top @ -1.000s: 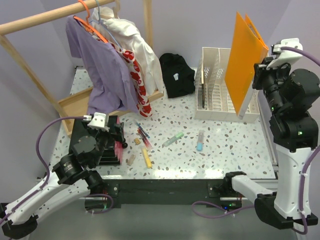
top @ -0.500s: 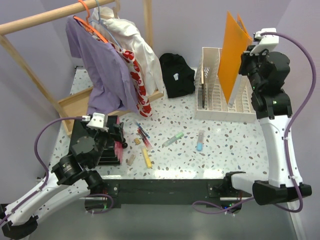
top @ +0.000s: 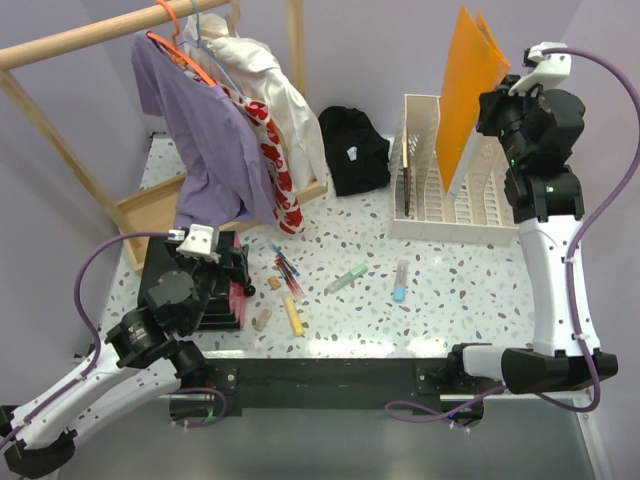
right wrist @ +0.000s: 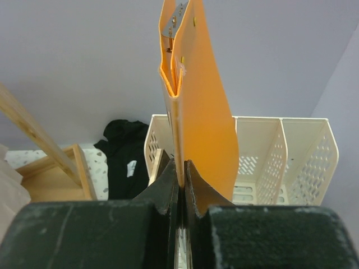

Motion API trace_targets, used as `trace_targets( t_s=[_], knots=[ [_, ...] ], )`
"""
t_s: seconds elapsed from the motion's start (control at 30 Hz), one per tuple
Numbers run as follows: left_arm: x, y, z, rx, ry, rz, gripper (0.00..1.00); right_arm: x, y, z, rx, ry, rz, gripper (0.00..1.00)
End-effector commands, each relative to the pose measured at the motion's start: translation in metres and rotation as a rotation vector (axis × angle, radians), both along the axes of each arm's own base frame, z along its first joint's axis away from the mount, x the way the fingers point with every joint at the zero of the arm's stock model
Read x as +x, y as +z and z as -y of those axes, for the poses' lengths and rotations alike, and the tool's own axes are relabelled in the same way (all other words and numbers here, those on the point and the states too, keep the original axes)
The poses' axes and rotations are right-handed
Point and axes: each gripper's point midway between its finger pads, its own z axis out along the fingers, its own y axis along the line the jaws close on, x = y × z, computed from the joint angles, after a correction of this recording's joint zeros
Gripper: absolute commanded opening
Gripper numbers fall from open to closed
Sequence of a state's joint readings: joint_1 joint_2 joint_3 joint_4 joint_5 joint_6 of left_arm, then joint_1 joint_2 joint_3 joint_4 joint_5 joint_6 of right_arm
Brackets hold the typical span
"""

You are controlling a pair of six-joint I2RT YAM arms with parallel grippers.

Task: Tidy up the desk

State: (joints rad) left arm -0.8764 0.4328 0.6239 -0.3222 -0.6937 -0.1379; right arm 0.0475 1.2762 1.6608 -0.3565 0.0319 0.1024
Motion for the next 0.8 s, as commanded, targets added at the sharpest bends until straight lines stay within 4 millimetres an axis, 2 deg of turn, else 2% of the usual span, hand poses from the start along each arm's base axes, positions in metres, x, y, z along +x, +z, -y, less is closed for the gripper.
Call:
trace_targets(
  t_s=[0.0, 0.3, 0.63, 0.77],
  knots=[
    [0.004, 0.005, 0.002, -0.025, 0.004, 0.018, 1.0, -0.027, 0.076, -0.018, 0.121, 0.089, 0.186, 0.0],
    [0.006, 0.004, 0.004, -0.026, -0.002, 0.014, 1.0, -0.034, 0.074, -0.021, 0.13, 0.106, 0.18, 0.0],
    [0.008, 0.004, 0.004, -0.026, -0.004, 0.013, 1.0, -0.064, 0.108, -0.027, 0.098, 0.155, 0.241, 0.0],
    [0.008, 0.003, 0.005, -0.025, -0.008, 0.011, 1.0, -0.066, 0.107, -0.029, 0.098, 0.166, 0.238, 0.0]
  ],
)
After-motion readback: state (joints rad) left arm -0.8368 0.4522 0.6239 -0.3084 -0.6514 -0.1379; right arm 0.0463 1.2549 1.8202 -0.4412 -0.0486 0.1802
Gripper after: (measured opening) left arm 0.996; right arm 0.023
